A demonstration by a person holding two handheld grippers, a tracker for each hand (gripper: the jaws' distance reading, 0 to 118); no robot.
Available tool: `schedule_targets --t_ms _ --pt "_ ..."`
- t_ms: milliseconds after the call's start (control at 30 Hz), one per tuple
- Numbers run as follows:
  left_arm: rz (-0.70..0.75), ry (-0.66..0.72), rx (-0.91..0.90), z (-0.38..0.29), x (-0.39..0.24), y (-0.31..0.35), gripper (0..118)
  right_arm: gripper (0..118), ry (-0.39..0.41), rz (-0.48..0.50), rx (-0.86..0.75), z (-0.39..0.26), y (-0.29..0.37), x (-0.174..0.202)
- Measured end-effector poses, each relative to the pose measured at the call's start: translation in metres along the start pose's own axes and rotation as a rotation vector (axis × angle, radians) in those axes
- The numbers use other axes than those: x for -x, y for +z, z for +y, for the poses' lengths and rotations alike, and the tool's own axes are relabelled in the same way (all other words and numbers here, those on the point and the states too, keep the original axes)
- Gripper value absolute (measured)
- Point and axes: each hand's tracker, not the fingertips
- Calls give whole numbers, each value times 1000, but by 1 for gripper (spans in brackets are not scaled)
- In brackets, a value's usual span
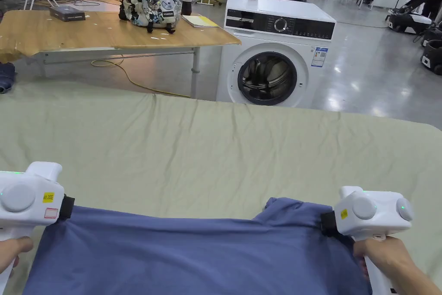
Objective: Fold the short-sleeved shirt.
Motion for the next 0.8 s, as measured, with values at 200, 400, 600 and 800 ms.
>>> schedule_targets --t_ms 200,400,600,800 --pt "12 -11 -1 0 -6 -3 0 1 81 -59 -69 -14 8 22" --pt "15 0 -39 1 -8 15 0 1 -11 -53 -216 -24 55 18" --pt "5 3 -117 5 -10 62 0 1 -43 -69 -371 -23 111 10" --pt "-11 29 -235 19 -7 135 0 1 -53 -84 -500 -19 186 3"
